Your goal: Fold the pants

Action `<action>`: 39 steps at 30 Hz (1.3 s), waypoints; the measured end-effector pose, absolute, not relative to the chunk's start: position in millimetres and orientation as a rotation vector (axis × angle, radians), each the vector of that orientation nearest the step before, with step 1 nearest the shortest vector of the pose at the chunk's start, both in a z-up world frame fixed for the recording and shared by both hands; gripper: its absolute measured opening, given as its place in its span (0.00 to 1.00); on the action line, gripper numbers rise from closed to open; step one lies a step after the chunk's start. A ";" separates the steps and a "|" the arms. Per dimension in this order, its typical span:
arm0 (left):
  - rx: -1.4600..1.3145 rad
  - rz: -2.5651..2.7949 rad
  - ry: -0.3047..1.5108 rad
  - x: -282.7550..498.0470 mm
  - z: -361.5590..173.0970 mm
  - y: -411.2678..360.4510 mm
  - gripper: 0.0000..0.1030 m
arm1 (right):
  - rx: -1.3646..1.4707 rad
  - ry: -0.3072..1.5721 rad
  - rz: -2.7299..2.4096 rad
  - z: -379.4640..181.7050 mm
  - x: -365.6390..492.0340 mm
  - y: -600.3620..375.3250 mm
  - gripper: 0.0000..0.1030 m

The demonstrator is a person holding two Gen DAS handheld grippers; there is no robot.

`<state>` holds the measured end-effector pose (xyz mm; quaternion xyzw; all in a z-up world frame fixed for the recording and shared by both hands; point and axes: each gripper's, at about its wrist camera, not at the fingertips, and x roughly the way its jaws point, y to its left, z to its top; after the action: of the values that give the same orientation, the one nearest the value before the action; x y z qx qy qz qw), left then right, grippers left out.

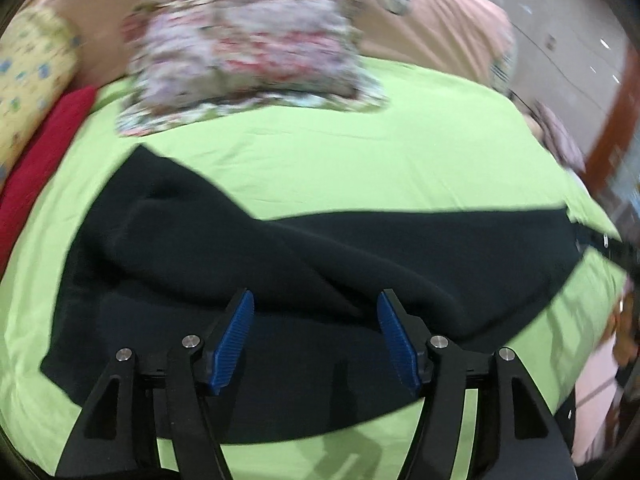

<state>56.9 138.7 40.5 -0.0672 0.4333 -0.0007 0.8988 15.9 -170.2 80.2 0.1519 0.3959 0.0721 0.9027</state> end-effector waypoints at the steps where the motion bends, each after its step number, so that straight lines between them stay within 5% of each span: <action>1: -0.169 0.021 0.894 59.1 43.2 148.2 0.64 | 0.306 0.825 0.165 78.5 17.5 -163.4 0.38; 18: -0.230 0.237 0.850 93.8 76.9 241.6 0.78 | 0.104 0.935 0.602 53.8 58.5 -9.1 0.40; 21: -0.181 0.208 0.884 102.3 72.5 262.5 0.78 | 0.080 0.949 0.657 48.2 66.8 16.0 0.47; 39: -0.225 -0.135 1.014 167.4 25.4 296.1 0.76 | -0.015 1.044 0.706 15.0 112.1 91.9 0.48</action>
<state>167.4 296.1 25.4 -0.1072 0.4841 -0.0644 0.8660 112.1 91.9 15.0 -0.0071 0.4882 0.3300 0.8079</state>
